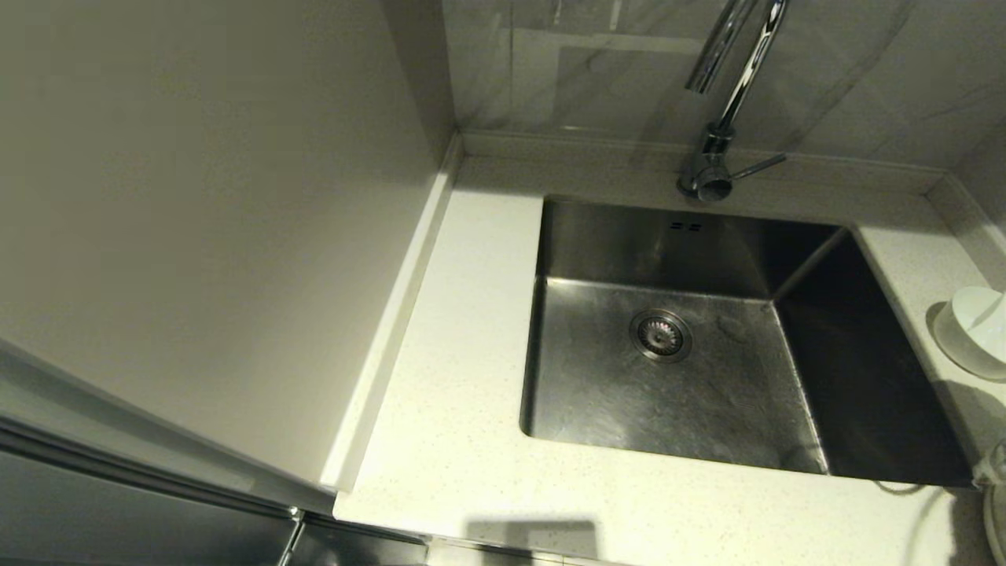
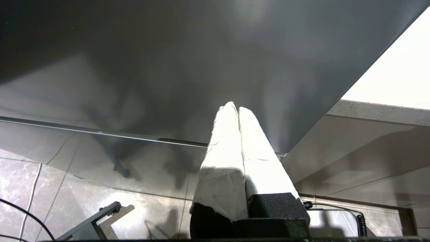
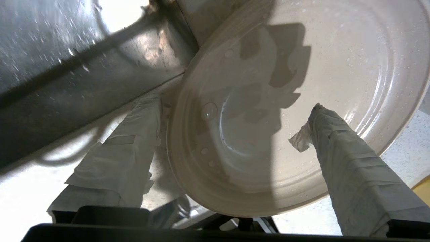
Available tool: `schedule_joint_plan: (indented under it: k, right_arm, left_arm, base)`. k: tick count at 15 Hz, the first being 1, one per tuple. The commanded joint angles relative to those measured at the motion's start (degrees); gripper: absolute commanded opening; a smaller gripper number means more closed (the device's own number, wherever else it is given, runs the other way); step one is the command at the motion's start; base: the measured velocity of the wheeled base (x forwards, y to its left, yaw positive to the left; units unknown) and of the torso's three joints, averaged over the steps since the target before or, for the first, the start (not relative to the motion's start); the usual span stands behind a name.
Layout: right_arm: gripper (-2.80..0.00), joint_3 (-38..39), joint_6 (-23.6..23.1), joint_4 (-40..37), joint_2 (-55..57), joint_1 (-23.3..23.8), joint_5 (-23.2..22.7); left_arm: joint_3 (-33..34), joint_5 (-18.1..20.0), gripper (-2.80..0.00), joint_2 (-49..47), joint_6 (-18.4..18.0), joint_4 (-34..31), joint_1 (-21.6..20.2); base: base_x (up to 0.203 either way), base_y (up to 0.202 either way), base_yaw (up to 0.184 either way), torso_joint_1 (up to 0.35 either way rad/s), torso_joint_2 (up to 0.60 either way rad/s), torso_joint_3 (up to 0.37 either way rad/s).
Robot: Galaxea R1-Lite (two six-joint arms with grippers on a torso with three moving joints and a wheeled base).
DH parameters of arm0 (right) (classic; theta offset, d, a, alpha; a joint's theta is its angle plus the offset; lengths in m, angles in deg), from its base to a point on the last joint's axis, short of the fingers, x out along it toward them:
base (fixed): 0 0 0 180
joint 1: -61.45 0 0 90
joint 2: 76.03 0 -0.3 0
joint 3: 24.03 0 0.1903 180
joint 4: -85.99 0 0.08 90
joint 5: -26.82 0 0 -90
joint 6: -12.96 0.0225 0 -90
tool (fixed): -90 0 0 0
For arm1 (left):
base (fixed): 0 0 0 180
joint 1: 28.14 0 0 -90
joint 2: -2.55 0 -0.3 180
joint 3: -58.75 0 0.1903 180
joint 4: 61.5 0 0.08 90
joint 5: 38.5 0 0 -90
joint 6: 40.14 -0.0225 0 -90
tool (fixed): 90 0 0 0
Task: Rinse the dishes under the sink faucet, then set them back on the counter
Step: Put a plate into the sink
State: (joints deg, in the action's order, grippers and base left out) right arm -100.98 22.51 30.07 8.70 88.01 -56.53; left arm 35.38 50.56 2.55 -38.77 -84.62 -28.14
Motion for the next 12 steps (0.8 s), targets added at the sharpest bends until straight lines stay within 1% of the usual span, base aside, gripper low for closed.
schedule_joint_plan:
  k: [1,7,12]
  right_arm:
    - [0.0,0.5,-0.5,-0.1,0.0,0.0,0.0]
    - [0.0,1.6,-0.7,-0.1,0.1,0.0,-0.1]
    - [0.0,4.6,-2.1,-0.1,0.0,0.0,-0.2]
  left_arm:
    - [0.0,0.0,-2.8,0.2,0.0,0.0,0.0]
    - [0.0,0.0,-2.8,0.2,0.0,0.0,0.0]
    - [0.0,0.0,-2.8,0.2,0.0,0.0,0.0]
  base:
    - [0.0,0.0,0.0,0.0,0.0,0.0]
    - [0.0,0.0,0.0,0.0,0.0,0.0]
    - [0.0,0.0,0.0,0.0,0.0,0.0]
